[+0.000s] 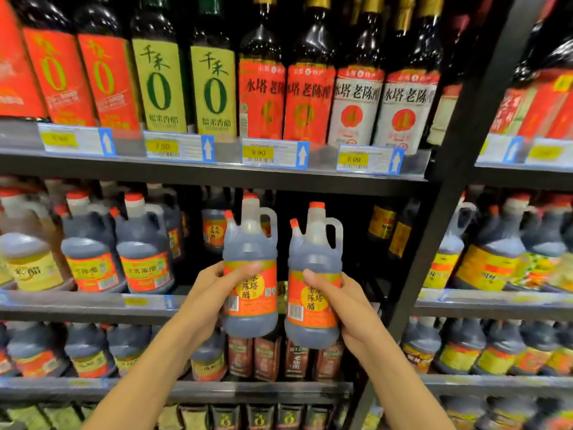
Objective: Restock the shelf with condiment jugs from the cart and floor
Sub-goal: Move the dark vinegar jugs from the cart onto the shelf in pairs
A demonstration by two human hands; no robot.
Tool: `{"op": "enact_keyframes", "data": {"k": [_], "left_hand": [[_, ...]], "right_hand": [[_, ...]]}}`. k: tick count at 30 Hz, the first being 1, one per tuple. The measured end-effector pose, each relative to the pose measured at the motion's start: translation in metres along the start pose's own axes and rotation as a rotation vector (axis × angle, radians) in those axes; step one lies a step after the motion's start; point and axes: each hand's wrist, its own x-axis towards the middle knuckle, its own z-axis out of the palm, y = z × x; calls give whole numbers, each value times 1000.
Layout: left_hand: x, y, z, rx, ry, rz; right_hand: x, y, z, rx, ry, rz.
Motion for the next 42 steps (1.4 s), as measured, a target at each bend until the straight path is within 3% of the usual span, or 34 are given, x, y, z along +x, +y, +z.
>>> {"op": "enact_keyframes", "data": {"k": [22,42], "left_hand": [[105,-14,9,98,-127,154],[148,-45,2,157,-216,111]], "right_hand": [[99,2,-31,-15,4,-219],[130,27,-52,-2,-7,-108]]}}
